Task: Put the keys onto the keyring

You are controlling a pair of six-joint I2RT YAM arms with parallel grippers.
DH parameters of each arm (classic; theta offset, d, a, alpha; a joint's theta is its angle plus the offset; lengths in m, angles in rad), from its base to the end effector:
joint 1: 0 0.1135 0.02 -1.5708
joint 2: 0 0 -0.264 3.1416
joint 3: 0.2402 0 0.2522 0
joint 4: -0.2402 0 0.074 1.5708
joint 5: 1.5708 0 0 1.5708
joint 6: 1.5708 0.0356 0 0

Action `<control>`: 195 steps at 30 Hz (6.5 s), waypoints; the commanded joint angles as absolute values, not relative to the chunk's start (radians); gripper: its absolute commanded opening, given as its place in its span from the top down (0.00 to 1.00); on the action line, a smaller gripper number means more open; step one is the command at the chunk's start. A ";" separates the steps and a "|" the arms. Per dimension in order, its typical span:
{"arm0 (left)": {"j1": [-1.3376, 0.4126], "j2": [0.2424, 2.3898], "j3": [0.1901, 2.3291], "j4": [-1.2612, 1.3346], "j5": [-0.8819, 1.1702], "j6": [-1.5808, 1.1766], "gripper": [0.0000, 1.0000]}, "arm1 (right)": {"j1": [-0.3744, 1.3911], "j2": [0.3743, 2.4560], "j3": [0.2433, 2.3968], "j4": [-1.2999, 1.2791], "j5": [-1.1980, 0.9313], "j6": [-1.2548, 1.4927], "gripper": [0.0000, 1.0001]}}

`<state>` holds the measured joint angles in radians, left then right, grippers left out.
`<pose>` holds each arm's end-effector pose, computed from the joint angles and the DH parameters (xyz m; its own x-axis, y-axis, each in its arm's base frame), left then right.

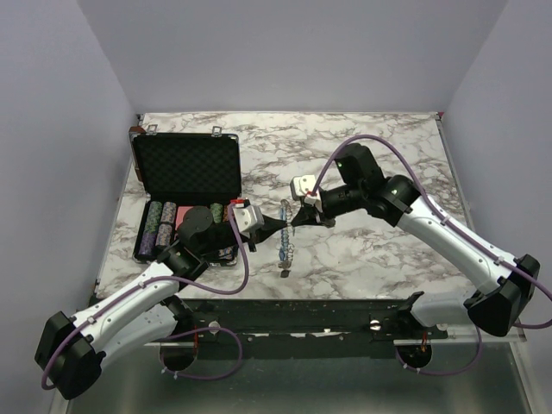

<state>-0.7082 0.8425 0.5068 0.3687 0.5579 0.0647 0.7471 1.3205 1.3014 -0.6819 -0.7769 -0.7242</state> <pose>0.1392 -0.1441 0.2899 0.0867 -0.0020 -0.9962 0.9501 0.3009 0.0821 0.1860 0.2063 0.3605 0.2270 -0.4337 -0.8720 -0.9709 -0.1712 -0.1676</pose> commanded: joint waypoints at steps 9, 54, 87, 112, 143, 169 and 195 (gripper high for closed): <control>-0.683 0.845 0.554 0.413 0.514 0.015 1.00 | 0.759 1.282 1.266 -0.703 -0.756 -0.758 1.00; -0.618 0.822 0.494 0.612 0.627 -0.132 1.00 | 0.701 1.236 1.264 -0.566 -0.877 -0.520 0.79; -0.618 0.824 0.483 0.675 0.690 -0.155 1.00 | 0.687 1.281 1.189 -0.339 -0.903 -0.262 0.80; -0.617 0.836 0.529 0.565 0.762 -0.098 0.70 | 0.687 1.304 1.305 -0.644 -0.855 -0.529 1.00; -0.865 0.994 0.496 0.650 0.178 0.086 0.51 | 0.687 1.626 1.830 -1.422 -0.463 -1.008 1.00; -0.917 1.201 0.552 0.841 0.193 0.206 0.65 | 0.687 1.640 1.844 -1.422 -0.526 -0.997 1.00; -0.920 1.192 0.557 0.799 0.200 0.181 1.00 | 0.687 1.635 1.836 -1.419 -0.535 -0.986 0.93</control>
<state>-0.9119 1.2205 0.5636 0.7681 0.2462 0.2146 0.6838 1.6363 1.8149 -1.3567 -0.4942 -1.0023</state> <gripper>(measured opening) 0.007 0.024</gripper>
